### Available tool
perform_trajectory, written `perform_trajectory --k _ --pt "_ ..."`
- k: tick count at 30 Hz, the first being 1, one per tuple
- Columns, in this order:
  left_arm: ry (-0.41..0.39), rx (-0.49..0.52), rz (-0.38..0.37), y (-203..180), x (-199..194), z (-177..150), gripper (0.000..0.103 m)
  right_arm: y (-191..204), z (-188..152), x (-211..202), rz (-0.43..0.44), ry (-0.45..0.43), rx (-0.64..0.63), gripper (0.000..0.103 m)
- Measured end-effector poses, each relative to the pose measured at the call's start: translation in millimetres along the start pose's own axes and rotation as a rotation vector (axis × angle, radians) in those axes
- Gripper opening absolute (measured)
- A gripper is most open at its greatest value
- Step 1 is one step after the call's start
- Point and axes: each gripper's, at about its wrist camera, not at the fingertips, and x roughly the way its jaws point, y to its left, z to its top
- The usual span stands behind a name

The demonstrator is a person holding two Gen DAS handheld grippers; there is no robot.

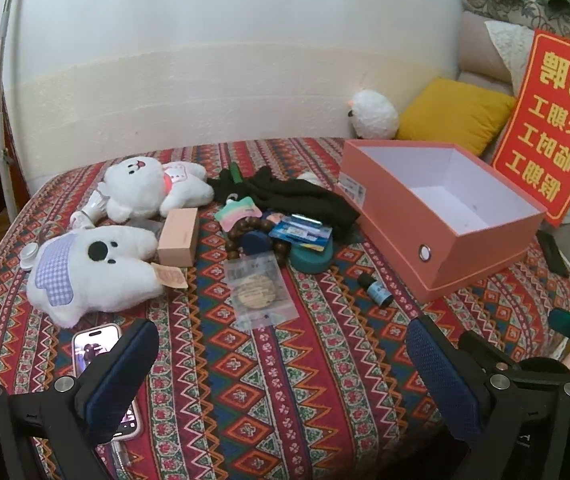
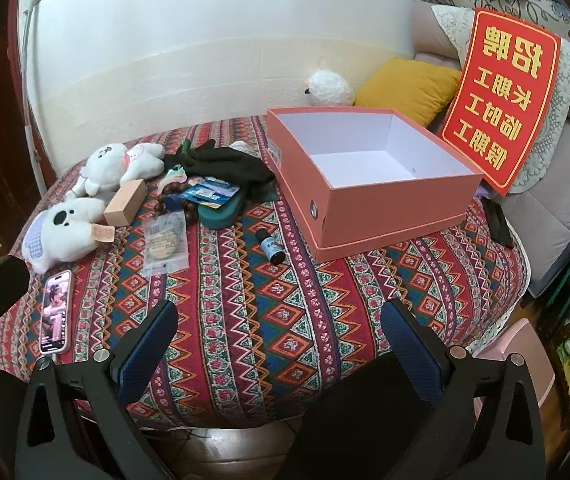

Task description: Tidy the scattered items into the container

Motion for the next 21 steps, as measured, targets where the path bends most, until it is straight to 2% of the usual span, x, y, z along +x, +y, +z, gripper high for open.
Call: perform_trajectory --k 21 --pt "0.014 -0.012 -0.015 2.4 2.9 -1.6 0.102 2.1 0.2 2.7 -0.002 0.006 0.003 0.103"
